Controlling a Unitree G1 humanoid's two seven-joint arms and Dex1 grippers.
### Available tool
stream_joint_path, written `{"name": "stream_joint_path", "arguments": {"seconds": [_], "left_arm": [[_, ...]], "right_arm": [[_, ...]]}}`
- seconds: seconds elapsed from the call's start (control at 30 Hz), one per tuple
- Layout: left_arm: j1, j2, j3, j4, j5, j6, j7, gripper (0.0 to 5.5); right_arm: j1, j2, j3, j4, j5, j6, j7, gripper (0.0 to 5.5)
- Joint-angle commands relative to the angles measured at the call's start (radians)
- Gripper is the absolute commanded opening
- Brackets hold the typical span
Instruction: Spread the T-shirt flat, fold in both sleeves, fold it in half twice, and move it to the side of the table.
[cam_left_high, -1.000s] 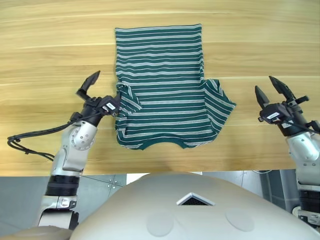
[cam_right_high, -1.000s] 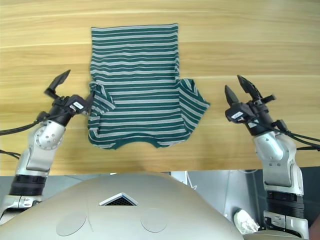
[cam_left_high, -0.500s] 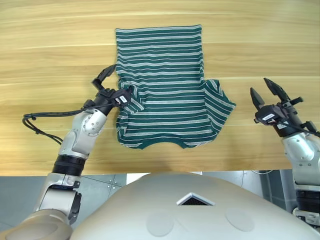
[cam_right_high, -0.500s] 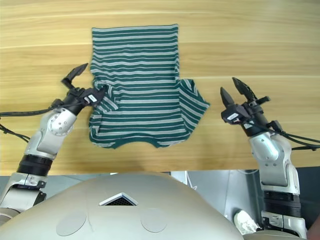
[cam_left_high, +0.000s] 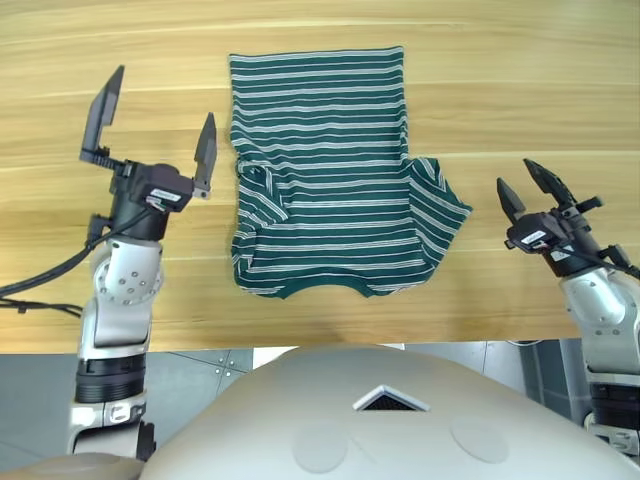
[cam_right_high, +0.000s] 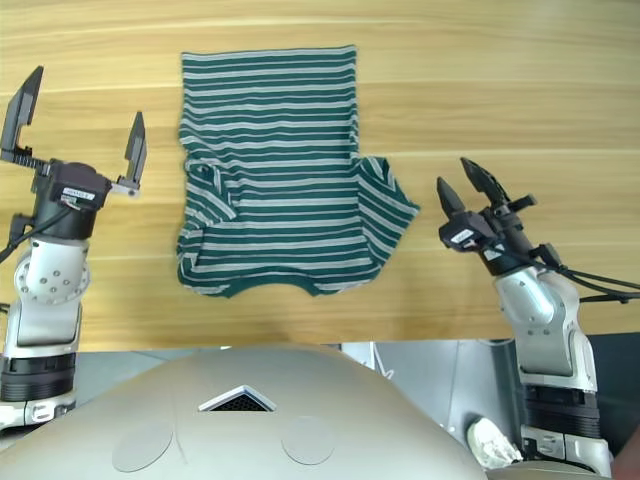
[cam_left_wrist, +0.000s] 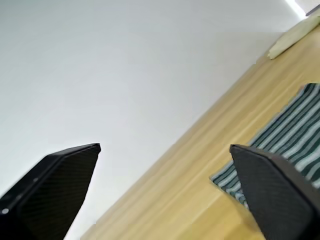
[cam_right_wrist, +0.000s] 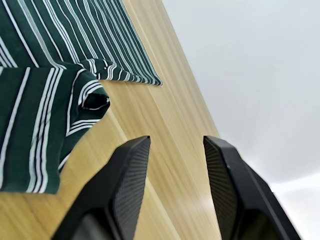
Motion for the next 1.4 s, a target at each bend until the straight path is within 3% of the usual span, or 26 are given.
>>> {"name": "stream_joint_path", "arguments": {"seconds": [0.03,0.13,0.33,0.53,1.03,1.4], "left_arm": [[0.247,0.129,-0.128,-0.077,-0.147,-0.024,-0.273,4.81],[0.298,0.190,-0.157,-0.091,-0.162,-0.046,-0.381,4.81],[0.224,0.145,-0.030,0.022,-0.181,0.021,-0.324,4.81],[0.230,0.118,-0.008,0.030,-0.133,0.069,-0.307,4.81],[0.242,0.086,-0.055,0.093,-0.044,0.067,-0.312,4.81],[0.198,0.090,-0.234,0.112,-0.024,0.012,-0.411,4.81]], "right_arm": [[0.000,-0.001,0.001,-0.012,0.004,0.014,0.011,1.99],[-0.029,0.004,0.028,-0.021,-0.005,0.020,0.018,1.99],[-0.027,0.013,0.096,-0.139,0.006,0.033,0.067,1.99],[-0.018,0.019,0.103,-0.121,-0.010,0.028,0.063,1.99],[-0.026,0.018,0.107,-0.110,-0.019,0.038,0.062,1.99],[-0.037,0.024,0.124,-0.107,-0.031,0.048,0.060,1.99]]}}
